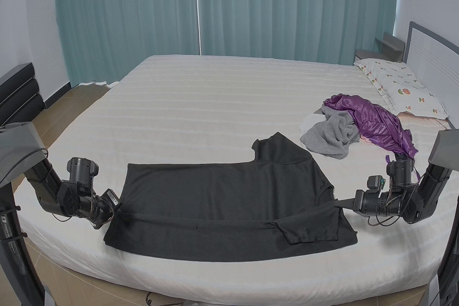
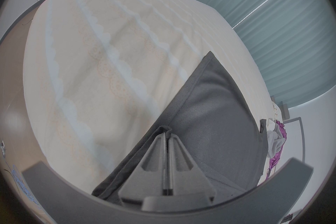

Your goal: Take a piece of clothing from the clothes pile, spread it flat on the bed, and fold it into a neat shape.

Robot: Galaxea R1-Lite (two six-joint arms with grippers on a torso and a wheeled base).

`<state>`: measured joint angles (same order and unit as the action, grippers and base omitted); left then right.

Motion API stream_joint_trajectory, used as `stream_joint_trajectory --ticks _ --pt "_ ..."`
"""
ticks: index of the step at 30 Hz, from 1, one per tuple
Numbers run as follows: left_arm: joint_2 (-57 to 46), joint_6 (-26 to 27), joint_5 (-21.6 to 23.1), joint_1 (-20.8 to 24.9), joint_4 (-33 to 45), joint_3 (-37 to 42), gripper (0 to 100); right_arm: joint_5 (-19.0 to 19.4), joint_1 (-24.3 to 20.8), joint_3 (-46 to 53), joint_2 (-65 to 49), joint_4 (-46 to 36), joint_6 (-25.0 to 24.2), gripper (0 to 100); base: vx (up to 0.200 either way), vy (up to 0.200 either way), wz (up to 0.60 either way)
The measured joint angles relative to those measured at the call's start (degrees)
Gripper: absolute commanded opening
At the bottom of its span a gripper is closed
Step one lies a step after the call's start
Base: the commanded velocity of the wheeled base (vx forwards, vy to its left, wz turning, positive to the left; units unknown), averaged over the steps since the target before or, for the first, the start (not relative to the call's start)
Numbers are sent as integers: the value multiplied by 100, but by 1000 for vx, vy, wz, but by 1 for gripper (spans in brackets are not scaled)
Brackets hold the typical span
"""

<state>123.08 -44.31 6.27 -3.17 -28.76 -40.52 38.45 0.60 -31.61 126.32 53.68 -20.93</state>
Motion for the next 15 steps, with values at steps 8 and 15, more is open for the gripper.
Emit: stream_joint_trajectory --ticks 8,15 --pt "137 2 0 4 -9 -73 0 -132 0 -143 293 16 2 0 0 0 0" --pt "140 -35 11 37 -6 -73 100 -148 -22 -113 395 71 2 100 0 0 0"
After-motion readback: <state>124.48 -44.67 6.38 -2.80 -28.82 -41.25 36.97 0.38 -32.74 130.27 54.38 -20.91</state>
